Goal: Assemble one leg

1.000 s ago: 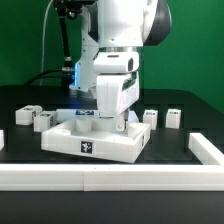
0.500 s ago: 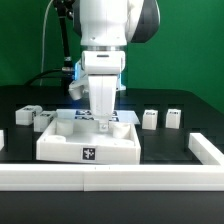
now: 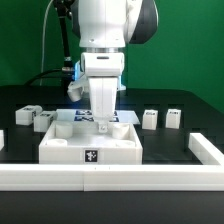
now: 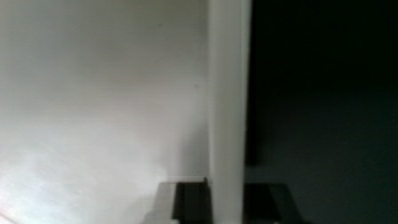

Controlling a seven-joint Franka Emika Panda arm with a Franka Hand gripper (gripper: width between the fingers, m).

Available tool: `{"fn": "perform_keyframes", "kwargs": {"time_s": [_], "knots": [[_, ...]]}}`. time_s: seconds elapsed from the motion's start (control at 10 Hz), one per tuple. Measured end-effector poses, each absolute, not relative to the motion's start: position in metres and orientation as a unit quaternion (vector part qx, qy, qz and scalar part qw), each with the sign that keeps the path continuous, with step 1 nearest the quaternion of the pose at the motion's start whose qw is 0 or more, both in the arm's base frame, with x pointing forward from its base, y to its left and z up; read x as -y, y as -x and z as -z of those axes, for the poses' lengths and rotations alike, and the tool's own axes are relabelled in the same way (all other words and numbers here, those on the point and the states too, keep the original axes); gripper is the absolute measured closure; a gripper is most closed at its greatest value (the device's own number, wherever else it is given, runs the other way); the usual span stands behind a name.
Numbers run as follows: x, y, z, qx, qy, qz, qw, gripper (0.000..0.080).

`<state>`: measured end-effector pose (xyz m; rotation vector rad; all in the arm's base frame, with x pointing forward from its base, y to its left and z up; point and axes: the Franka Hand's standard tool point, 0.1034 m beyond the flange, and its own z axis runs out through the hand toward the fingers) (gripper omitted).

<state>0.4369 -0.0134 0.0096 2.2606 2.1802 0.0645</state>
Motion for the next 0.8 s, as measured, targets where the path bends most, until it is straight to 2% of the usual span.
{"fn": "perform_keyframes", "kwargs": {"time_s": [0.3, 0.8], "knots": [[-0.027, -0.443, -0.010, -0.720, -0.693, -0.023, -0.003, 0.0738], [-0.076, -0.485, -0.010, -0.714, -0.699, -0.036, -0.001, 0.0738]]}}
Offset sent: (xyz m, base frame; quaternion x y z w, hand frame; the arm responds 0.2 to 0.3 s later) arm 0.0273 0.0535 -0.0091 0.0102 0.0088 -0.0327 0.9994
